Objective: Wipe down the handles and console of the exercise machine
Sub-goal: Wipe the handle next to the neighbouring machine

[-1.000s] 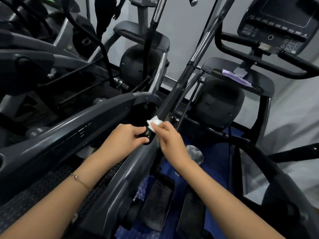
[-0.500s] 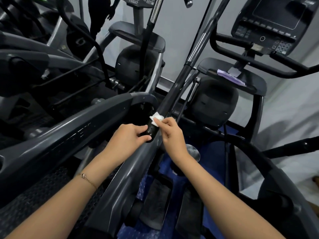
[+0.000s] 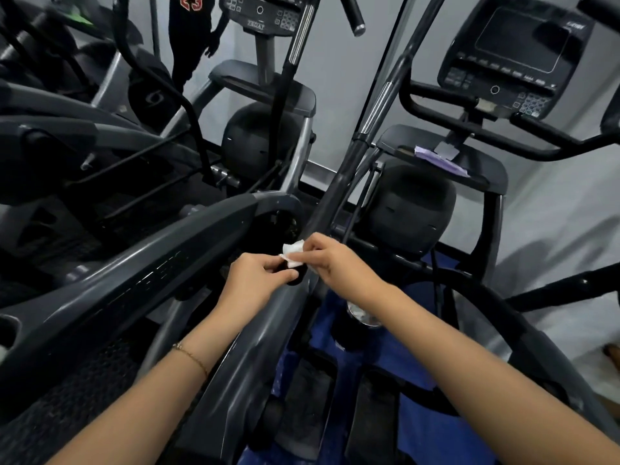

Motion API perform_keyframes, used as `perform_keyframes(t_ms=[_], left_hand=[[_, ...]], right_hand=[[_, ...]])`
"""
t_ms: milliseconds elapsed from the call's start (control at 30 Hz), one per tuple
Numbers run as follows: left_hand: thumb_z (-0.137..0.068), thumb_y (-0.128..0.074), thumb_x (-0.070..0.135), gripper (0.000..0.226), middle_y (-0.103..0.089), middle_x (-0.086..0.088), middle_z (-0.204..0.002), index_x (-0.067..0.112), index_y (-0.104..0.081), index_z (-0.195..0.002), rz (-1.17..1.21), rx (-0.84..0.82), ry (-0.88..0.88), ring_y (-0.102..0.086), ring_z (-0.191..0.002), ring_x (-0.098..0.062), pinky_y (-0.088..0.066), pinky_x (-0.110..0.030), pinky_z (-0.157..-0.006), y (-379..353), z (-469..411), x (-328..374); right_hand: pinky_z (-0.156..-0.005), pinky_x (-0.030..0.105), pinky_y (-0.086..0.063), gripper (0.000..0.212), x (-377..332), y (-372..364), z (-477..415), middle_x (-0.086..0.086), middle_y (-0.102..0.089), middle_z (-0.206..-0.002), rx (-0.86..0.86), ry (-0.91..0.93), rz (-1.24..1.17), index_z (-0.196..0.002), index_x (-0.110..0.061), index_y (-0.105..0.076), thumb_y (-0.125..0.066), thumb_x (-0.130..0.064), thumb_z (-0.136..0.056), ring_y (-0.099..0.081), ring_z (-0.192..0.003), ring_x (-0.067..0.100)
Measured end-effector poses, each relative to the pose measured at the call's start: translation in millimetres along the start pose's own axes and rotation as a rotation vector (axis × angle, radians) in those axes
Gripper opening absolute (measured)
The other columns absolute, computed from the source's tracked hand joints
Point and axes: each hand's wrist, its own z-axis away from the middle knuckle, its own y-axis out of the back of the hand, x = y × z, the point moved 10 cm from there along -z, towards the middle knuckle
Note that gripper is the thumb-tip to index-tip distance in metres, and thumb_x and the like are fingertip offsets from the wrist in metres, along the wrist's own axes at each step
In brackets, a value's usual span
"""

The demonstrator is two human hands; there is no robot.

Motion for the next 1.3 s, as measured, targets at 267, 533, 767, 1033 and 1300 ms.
perform_keyframes(t_ms=[267, 533, 767, 1033, 1300], left_hand=[[-0.074, -0.078, 0.027, 0.029, -0.074, -0.006, -0.096, 0.014, -0.074, -0.100, 0.066, -0.028, 0.111, -0.066, -0.092, -0.017, -0.049, -0.033, -0.084, -3.3, -4.3, -16.9], [-0.069, -0.082, 0.032, 0.039, -0.069, -0.002, -0.080, 0.011, -0.073, -0.100, 0.135, -0.009, 0.223, -0.062, -0.077, -0.013, -0.047, -0.024, -0.073, -3.6, -4.1, -30.8], [-0.071, -0.080, 0.033, 0.036, -0.071, -0.001, -0.085, 0.014, -0.073, -0.101, 0.125, -0.017, 0.227, -0.063, -0.081, -0.010, -0.047, -0.021, -0.073, -2.5, -2.0, -28.9], [-0.074, -0.079, 0.030, 0.035, -0.070, 0.003, -0.083, 0.013, -0.073, -0.103, 0.097, -0.046, 0.189, -0.063, -0.082, -0.010, -0.046, -0.019, -0.070, -3.0, -3.3, -22.4], [-0.080, -0.073, 0.021, 0.052, -0.060, 0.003, -0.130, 0.023, -0.057, -0.129, -0.171, -0.182, -0.025, -0.057, -0.117, -0.010, -0.042, -0.019, -0.097, -7.7, -10.4, 14.2]], right_hand=[[-0.066, 0.028, -0.040, 0.046, -15.0, -7.1, -12.2, 0.013, -0.057, -0.087, -0.213, 0.127, 0.173, -0.111, -0.011, -0.068, -0.053, 0.014, -0.077, -0.053, -0.078, 0.026], [-0.072, 0.028, -0.039, 0.032, -12.6, -11.8, -41.7, 0.001, -0.048, -0.095, -0.478, 0.070, 0.282, -0.116, -0.018, -0.066, -0.050, -0.006, -0.091, -0.052, -0.087, 0.021], [-0.081, 0.027, -0.043, 0.038, 9.9, -18.9, -62.8, -0.006, -0.041, -0.095, -0.564, -0.028, 0.372, -0.117, -0.022, -0.066, -0.051, -0.002, -0.088, -0.055, -0.096, 0.019], [-0.074, 0.016, -0.030, 0.032, 23.9, 0.7, -39.0, -0.002, -0.043, -0.092, -0.210, -0.084, 0.131, -0.117, -0.016, -0.066, -0.048, -0.004, -0.092, -0.047, -0.084, 0.016], [-0.063, 0.016, -0.054, 0.036, 106.4, -69.3, 78.2, 0.003, -0.062, -0.092, 0.868, -0.971, -1.464, -0.127, 0.002, -0.052, -0.043, 0.006, -0.093, -0.058, -0.082, 0.014]])
